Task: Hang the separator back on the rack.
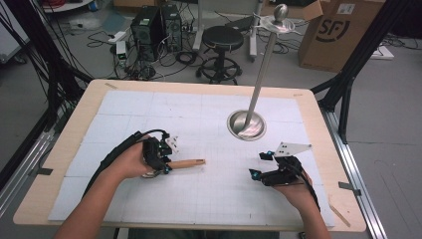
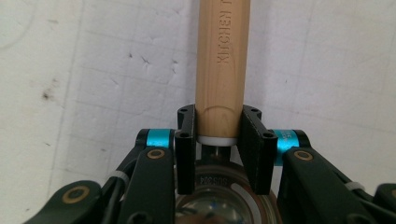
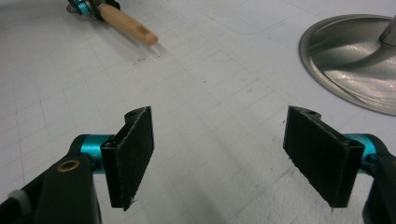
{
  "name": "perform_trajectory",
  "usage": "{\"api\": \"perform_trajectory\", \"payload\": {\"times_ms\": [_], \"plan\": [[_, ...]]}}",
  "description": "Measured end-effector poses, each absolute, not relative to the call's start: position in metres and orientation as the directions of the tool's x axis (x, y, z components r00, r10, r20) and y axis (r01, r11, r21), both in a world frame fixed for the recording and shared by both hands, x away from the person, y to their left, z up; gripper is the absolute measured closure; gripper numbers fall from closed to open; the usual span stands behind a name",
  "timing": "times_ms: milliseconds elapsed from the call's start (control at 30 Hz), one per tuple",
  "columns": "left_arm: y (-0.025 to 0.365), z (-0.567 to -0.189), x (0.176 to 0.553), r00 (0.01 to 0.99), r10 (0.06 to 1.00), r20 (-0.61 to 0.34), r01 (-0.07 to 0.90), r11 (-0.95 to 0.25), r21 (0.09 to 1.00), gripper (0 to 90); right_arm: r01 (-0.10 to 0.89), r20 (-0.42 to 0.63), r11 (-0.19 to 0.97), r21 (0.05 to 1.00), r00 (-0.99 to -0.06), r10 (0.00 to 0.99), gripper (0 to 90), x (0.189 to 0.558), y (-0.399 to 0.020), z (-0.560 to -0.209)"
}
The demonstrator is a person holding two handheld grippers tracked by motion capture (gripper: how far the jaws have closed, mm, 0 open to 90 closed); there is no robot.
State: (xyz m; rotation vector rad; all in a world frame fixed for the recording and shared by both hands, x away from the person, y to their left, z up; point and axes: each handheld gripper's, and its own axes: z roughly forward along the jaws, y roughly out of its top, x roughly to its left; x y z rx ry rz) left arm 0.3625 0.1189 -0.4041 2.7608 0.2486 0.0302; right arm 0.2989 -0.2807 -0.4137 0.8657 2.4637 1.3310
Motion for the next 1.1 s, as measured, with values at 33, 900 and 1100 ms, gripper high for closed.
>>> {"api": "perform_trajectory", "payload": {"times_ms": [33,900,1100], "plan": [[0.119,-0.402,0.362,0.984,0.179,-0.011,0.17,-0.911,0.375,69.4,0.4,0.094,0.419,0.815,-0.805,0.586,23.6,0.299,-0.281,-0.414],[0.135,-0.348,0.366,0.966,0.255,-0.036,0.206,-0.678,0.705,69.3,0.385,0.089,0.421,0.822,-0.816,0.572,23.6,0.298,-0.277,-0.412],[0.13,-0.333,0.372,0.962,0.269,-0.054,0.21,-0.594,0.776,69.3,0.382,0.09,0.414,0.826,-0.815,0.572,23.7,0.297,-0.277,-0.411]]}}
